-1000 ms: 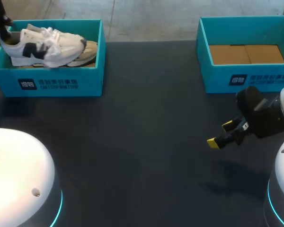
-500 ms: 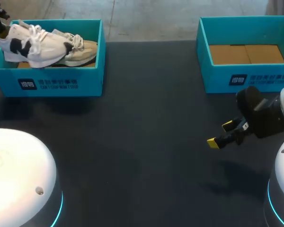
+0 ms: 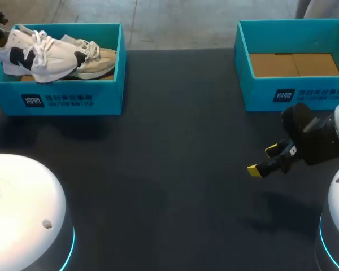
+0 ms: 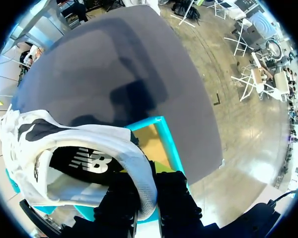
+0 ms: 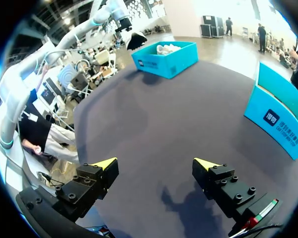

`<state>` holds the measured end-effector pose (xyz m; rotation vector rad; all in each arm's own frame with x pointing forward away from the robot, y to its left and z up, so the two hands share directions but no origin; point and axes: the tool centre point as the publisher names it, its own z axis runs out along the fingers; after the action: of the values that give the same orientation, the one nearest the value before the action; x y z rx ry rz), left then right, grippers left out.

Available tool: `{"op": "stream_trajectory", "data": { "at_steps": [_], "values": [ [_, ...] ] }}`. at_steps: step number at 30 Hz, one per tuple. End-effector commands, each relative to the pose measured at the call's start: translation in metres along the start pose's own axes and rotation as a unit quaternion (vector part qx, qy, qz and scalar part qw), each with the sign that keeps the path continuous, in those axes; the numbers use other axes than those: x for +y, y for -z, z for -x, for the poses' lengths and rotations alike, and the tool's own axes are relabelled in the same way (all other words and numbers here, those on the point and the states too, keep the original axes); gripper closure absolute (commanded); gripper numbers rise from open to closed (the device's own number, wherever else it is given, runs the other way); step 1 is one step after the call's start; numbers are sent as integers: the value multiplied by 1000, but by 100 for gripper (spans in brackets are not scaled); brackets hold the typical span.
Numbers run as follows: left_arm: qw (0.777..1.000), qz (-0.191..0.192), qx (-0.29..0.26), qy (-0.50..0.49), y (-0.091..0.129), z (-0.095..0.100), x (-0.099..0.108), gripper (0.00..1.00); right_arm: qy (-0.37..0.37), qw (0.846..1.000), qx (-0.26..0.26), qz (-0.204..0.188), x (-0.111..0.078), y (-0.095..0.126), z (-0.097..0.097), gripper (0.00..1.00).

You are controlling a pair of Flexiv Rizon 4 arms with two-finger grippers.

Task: Take the shoe out of the shoebox, open the shoe tongue, remove and reinsert the insole, then place the shoe into the shoebox

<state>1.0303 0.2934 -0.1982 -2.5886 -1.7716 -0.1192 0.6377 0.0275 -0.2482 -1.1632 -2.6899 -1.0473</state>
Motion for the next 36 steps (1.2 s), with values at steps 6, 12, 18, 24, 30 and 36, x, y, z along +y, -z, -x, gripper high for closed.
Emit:
{"op": "stream_trajectory", "data": {
  "at_steps": [6, 12, 18, 24, 30, 36],
  "values": [
    [1000, 2, 1, 0, 2, 1, -1, 100, 1, 1000, 0, 1, -1, 0, -1, 0],
    [1000, 2, 1, 0, 2, 1, -1, 100, 1, 1000, 0, 1, -1, 0, -1, 0],
    [999, -22, 28, 4, 8, 22, 5, 100, 1, 1000, 0, 1, -1, 0, -1, 0],
    [998, -32, 49, 17, 15, 52, 4, 100, 1, 1000, 0, 1, -1, 0, -1, 0],
    [998, -28, 62, 11, 20, 76, 4, 100, 1, 1000, 0, 1, -1, 0, -1, 0],
    [997, -26, 65, 13, 29, 101, 0, 100, 1, 1000, 0, 1, -1, 0, -1, 0]
  ]
}}
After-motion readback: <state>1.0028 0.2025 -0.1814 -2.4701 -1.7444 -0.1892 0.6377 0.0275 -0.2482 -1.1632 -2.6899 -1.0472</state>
